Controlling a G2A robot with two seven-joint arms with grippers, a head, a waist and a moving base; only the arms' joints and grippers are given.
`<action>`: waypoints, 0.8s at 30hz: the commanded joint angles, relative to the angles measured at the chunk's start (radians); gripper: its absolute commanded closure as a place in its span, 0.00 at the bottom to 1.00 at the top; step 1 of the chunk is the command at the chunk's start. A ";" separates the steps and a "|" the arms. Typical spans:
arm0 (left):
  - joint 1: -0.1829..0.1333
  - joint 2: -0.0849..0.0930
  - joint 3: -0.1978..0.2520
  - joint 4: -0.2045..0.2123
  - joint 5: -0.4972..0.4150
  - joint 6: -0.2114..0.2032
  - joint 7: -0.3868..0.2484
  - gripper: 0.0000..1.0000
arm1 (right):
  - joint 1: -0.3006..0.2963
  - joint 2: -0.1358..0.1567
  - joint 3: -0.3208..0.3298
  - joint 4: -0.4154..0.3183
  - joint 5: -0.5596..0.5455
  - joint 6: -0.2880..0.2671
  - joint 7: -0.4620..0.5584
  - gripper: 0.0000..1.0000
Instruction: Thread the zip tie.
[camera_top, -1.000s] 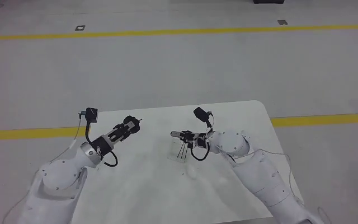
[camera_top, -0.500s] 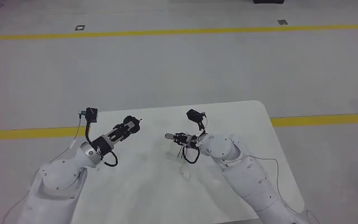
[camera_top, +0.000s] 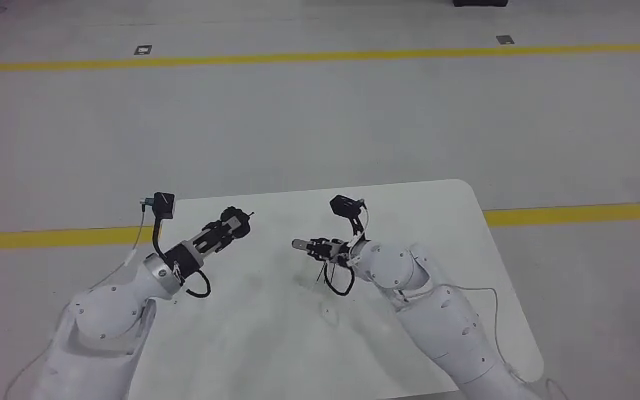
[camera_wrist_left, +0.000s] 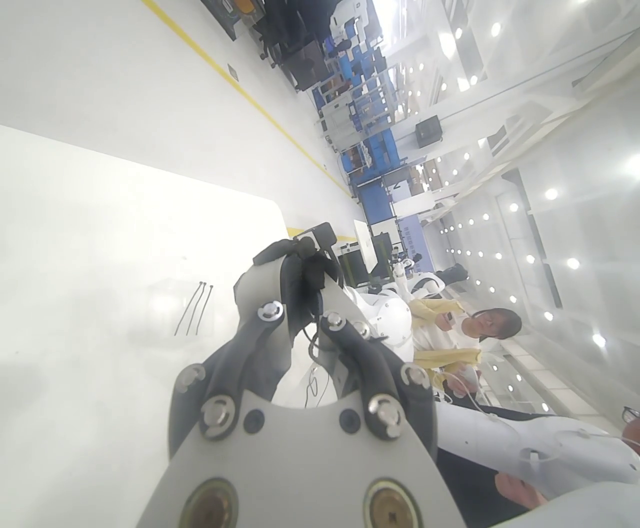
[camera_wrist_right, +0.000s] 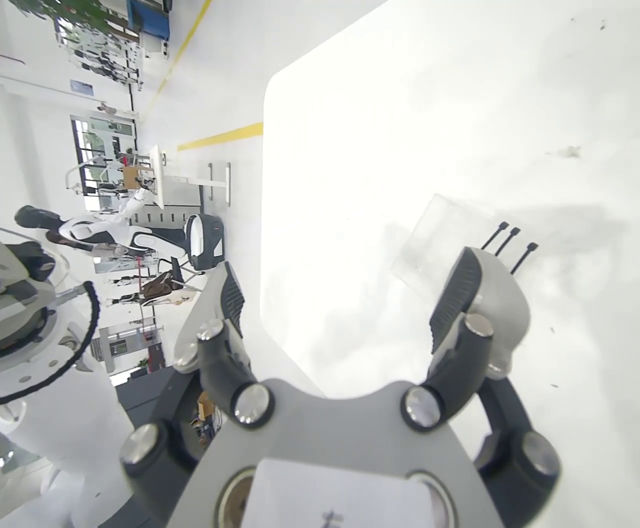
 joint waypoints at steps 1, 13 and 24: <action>0.000 0.000 0.000 0.000 0.000 0.000 0.000 1.00 | -0.005 -0.004 0.012 -0.020 -0.037 0.000 0.030 0.00; 0.013 0.005 -0.048 -0.010 0.005 -0.003 0.030 1.00 | -0.040 -0.130 0.168 -0.125 -0.393 0.000 0.395 0.00; 0.104 0.019 -0.195 -0.053 -0.003 -0.018 0.024 1.00 | -0.063 -0.319 0.188 -0.160 -0.839 0.000 0.570 0.00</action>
